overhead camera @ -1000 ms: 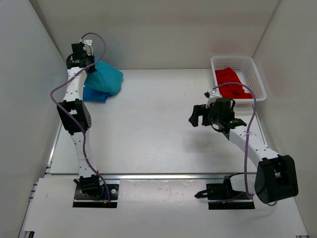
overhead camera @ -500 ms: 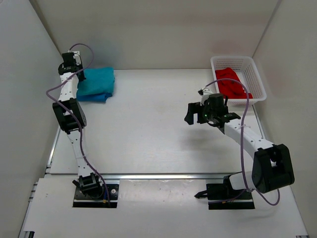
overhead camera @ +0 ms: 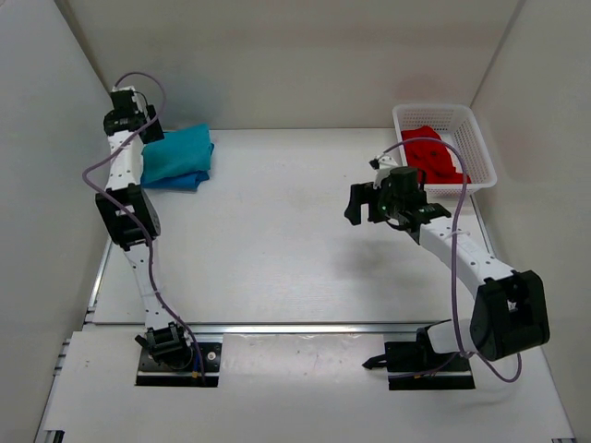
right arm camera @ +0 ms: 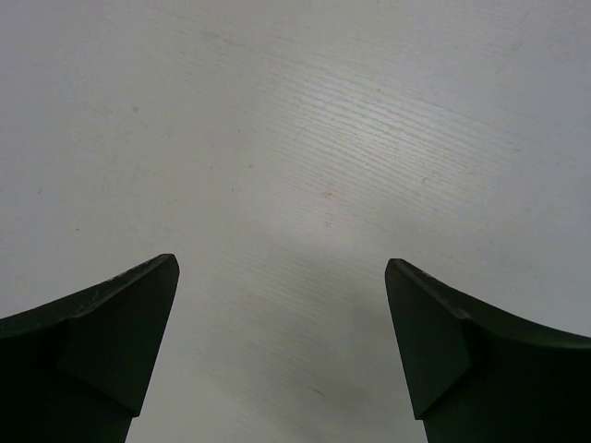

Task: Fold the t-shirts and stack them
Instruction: Grab crumpled tshirt from bin with the right arm

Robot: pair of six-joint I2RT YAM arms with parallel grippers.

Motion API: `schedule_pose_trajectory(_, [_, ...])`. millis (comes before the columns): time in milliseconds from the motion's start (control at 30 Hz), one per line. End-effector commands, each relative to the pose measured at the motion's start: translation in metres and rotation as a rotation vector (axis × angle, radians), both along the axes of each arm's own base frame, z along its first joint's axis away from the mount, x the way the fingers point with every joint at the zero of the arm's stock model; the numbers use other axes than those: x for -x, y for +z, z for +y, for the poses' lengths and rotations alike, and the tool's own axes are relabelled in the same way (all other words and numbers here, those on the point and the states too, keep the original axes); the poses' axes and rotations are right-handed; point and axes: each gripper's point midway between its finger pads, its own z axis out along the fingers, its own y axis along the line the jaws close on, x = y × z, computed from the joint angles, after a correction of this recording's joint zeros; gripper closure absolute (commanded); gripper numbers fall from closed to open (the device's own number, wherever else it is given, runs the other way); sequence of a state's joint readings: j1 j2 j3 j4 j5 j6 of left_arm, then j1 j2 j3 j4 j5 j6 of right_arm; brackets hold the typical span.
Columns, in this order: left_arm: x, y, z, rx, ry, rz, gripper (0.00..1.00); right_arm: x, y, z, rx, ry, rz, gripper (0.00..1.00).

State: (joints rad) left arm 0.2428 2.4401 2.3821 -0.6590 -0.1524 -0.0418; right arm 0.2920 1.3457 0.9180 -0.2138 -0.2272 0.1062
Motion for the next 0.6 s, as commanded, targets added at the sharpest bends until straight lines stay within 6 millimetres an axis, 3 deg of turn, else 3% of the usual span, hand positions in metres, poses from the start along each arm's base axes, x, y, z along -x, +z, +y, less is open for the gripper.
schedule_pose_trajectory(0, [0.011,0.129,-0.024,0.029,0.022,-0.236,0.01,-0.014,0.049,-0.016,-0.006,-0.075,-0.129,0.07])
schedule_pose_trajectory(33, [0.018,0.135,-0.030,0.059,0.011,-0.232,0.01,-0.017,0.059,-0.028,-0.008,-0.115,-0.145,0.07])
schedule_pose_trajectory(133, [0.033,0.142,-0.083,0.186,-0.094,-0.215,0.01,-0.033,0.080,-0.066,0.015,-0.214,-0.164,0.05])
schedule_pose_trajectory(167, [0.041,0.137,-0.104,0.191,-0.116,-0.179,0.01,-0.042,0.076,-0.083,0.031,-0.272,-0.145,0.02])
schedule_pose_trajectory(200, [0.042,0.134,-0.133,0.169,-0.150,-0.160,0.01,-0.047,0.087,-0.098,0.048,-0.303,-0.148,0.00])
schedule_pose_trajectory(267, [0.064,0.129,-0.189,0.161,-0.233,-0.100,0.01,-0.066,0.092,-0.146,0.076,-0.448,-0.122,0.01])
schedule_pose_trajectory(300, [0.070,0.124,-0.220,0.196,-0.271,-0.082,0.02,-0.073,0.091,-0.157,0.082,-0.477,-0.113,0.00])
schedule_pose_trajectory(333, [0.084,0.114,-0.251,0.268,-0.333,-0.053,0.01,-0.082,0.089,-0.177,0.106,-0.516,-0.091,0.01])
schedule_pose_trajectory(367, [0.095,0.104,-0.268,0.323,-0.371,-0.043,0.02,-0.089,0.073,-0.194,0.140,-0.574,-0.043,0.01])
schedule_pose_trajectory(433, [0.118,0.092,-0.315,0.497,-0.487,-0.024,0.02,-0.115,0.078,-0.216,0.172,-0.586,-0.051,0.01])
schedule_pose_trajectory(467, [0.129,0.083,-0.322,0.528,-0.495,-0.014,0.02,-0.127,0.075,-0.233,0.188,-0.635,-0.036,0.01])
schedule_pose_trajectory(500, [0.139,0.075,-0.331,0.543,-0.510,0.010,0.01,-0.135,0.055,-0.244,0.198,-0.628,0.010,0.01])
schedule_pose_trajectory(533, [0.150,0.065,-0.339,0.525,-0.512,0.051,0.01,-0.150,0.051,-0.249,0.175,-0.617,0.009,0.01])
schedule_pose_trajectory(567, [0.156,0.063,-0.348,0.502,-0.538,0.061,0.01,-0.161,0.061,-0.256,0.169,-0.628,-0.019,0.01])
